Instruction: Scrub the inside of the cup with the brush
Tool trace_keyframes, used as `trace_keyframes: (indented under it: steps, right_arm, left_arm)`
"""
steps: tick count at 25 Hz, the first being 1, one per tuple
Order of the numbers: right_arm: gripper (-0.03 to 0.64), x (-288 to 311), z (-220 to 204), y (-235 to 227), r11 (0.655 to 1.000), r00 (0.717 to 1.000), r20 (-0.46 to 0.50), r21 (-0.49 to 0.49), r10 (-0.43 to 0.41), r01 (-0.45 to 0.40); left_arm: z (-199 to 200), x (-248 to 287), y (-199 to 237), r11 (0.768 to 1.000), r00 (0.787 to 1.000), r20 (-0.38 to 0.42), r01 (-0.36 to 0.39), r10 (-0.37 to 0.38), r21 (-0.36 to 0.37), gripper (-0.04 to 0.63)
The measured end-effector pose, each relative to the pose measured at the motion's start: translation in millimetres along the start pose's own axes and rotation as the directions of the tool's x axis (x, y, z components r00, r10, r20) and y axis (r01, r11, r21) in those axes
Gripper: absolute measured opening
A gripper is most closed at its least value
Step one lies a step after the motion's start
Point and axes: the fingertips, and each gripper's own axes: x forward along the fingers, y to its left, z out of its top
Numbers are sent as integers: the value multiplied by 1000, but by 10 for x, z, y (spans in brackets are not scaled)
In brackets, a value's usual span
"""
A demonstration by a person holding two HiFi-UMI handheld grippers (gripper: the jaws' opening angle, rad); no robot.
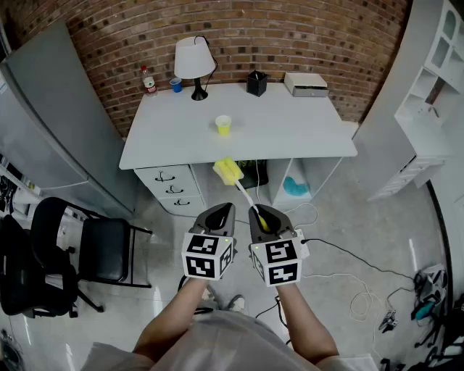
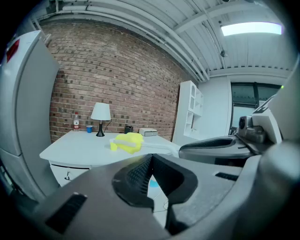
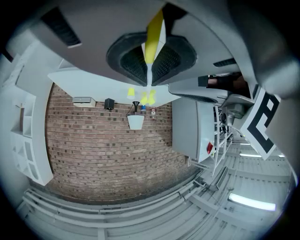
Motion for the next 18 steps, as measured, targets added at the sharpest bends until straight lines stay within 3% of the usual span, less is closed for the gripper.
trace_keyframes:
  steps: [10,18]
  right_arm:
    - [29,93,-79,-84,1000,1000,-8,21,-5,5]
    - [29,557,-26,-214,999,999,-22,29,-26,27]
  left_arm:
    - [-40,109,102,1000,1000,-15,-6,6,1,6]
    - [58,519,461,1000,1000,-20,14,-14,-8,6]
